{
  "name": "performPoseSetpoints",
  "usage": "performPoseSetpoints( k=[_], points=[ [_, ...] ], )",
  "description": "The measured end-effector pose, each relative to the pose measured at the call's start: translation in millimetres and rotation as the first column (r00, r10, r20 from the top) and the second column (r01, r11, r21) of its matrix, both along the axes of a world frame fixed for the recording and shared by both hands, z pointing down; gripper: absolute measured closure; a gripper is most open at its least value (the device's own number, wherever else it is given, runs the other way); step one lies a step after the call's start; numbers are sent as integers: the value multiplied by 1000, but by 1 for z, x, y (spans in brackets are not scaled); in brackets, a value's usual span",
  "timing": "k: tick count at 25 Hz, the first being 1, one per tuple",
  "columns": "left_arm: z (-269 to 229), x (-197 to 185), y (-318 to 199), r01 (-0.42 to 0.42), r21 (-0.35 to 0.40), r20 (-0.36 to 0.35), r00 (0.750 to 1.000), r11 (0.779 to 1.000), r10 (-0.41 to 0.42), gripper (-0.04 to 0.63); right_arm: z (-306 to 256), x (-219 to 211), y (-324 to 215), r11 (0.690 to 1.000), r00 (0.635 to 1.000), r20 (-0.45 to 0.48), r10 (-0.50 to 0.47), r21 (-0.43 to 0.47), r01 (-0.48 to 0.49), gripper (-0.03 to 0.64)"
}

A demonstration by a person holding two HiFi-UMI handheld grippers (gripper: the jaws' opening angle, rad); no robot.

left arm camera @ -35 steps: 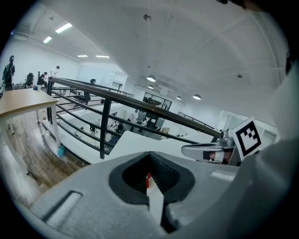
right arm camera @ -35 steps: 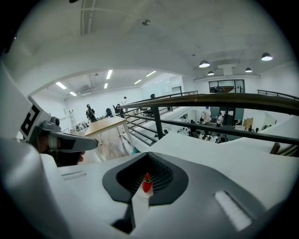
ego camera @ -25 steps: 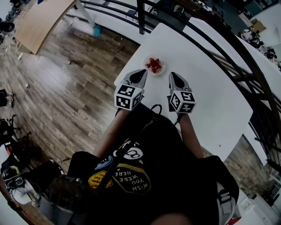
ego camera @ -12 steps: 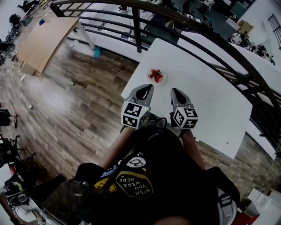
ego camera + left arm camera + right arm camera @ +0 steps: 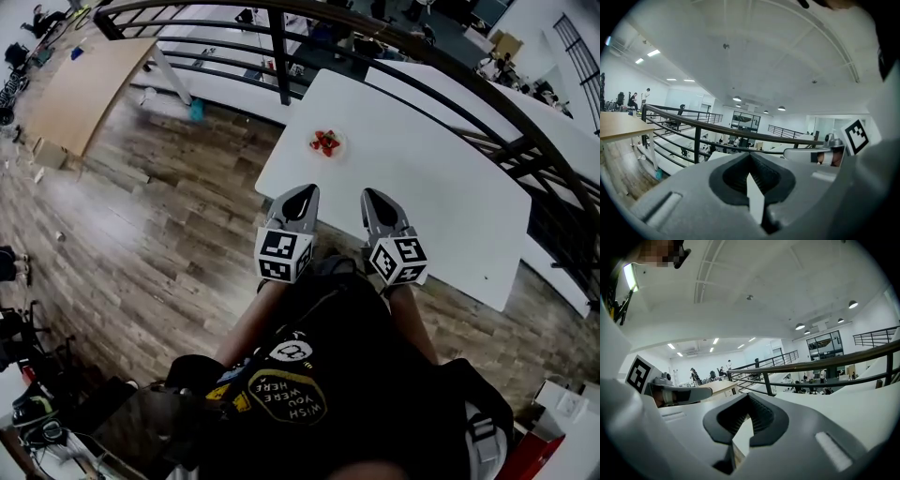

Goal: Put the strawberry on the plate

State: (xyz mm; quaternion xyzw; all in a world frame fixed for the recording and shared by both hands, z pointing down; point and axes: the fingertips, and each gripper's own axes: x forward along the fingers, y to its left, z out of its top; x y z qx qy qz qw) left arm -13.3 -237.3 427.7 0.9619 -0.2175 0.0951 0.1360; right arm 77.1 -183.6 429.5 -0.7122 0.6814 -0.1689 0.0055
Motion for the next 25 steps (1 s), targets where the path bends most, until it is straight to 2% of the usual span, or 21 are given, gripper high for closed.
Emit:
performPoseSetpoints(
  k=[5,10,25],
  points=[
    [2,6,0,10,-16,-1,1000,1000,-10,594,0,7,0,1000,1000,7,-29,0,29,614],
    [-6,22,10,-23,-11,-27,999,1000,22,594,-10,13,3,997,997,-14,-70,14,70,614],
    [-1,46,23,-73,16,10,997,997,73,594,-8,22,8,996,997,4,-82,25,81,614]
  ],
)
